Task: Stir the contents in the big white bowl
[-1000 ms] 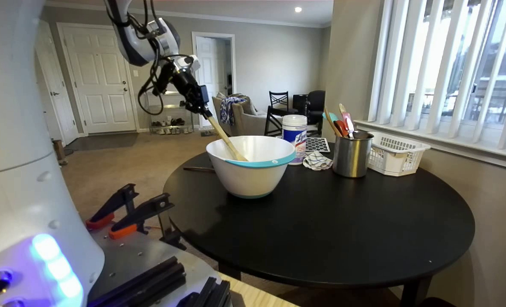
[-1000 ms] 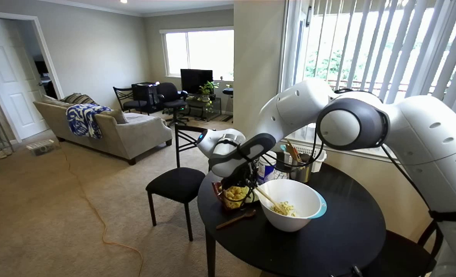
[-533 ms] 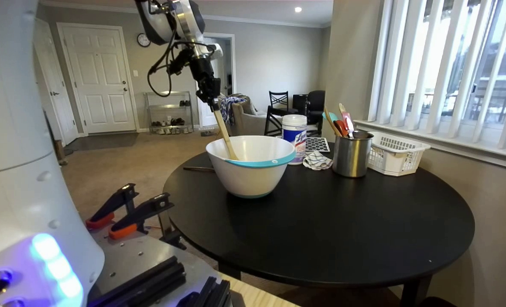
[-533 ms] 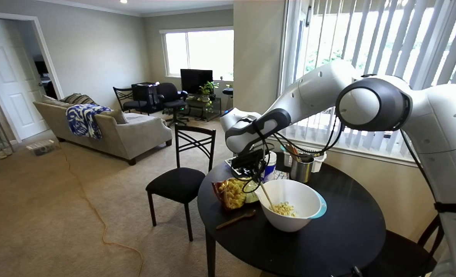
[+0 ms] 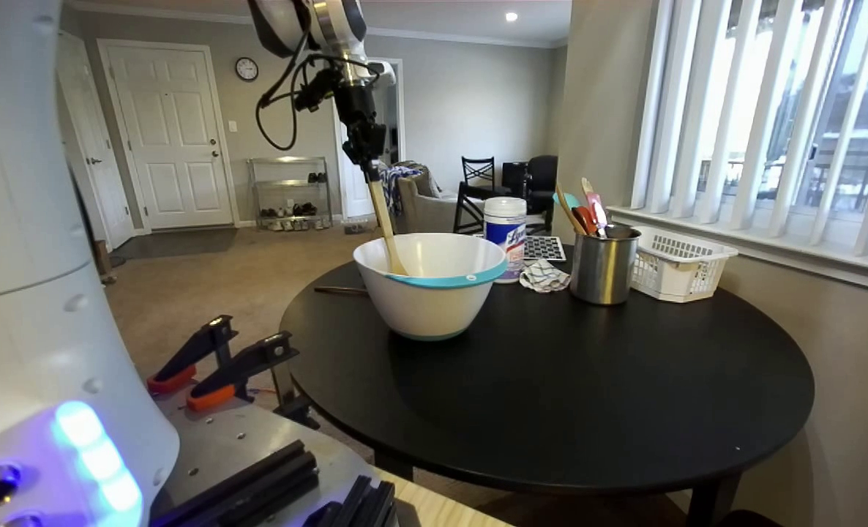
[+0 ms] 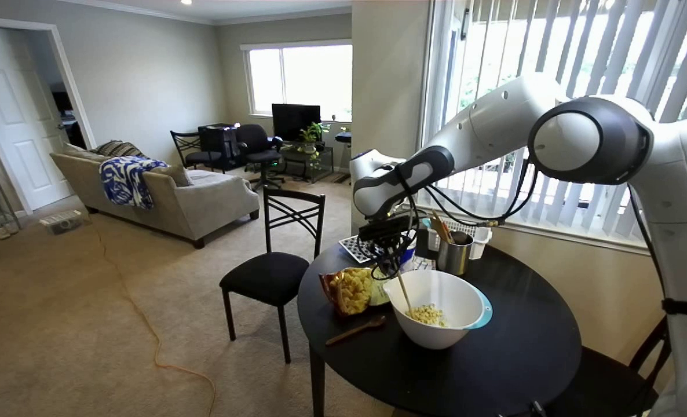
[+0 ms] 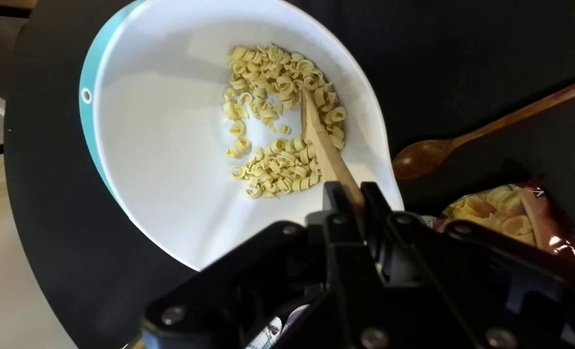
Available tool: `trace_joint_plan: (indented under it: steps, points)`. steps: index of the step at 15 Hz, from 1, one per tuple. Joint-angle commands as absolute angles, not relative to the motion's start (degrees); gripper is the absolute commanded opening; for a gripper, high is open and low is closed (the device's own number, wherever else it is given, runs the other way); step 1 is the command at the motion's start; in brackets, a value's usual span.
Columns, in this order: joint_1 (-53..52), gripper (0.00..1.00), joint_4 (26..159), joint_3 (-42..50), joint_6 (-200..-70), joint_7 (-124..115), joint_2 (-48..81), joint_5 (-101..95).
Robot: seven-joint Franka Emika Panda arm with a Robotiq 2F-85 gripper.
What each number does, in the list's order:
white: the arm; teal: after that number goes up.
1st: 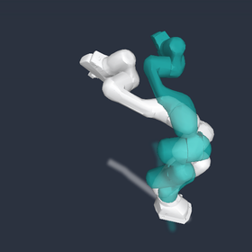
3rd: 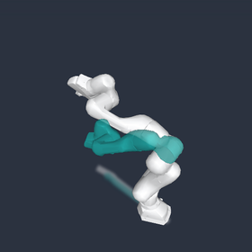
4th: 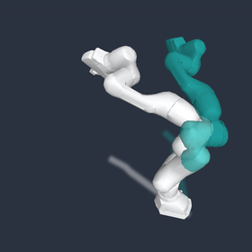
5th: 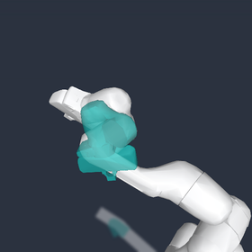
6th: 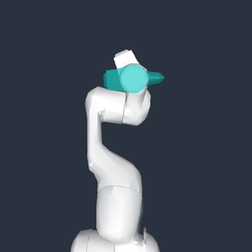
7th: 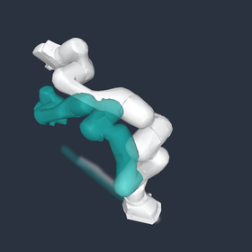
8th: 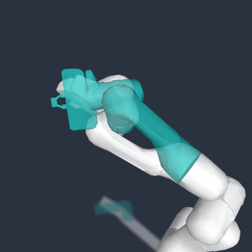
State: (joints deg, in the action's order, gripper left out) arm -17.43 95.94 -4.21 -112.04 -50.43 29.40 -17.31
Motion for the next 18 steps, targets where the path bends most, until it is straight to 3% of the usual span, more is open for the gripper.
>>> trace_joint_plan:
  steps: [1,18]
  points:
    - [-16.59,0.05,103.51,-4.28,-119.23,-48.21,23.65,-15.89]
    - [-8.68,0.05,137.83,-1.68,-149.18,-48.37,4.53,-13.66]
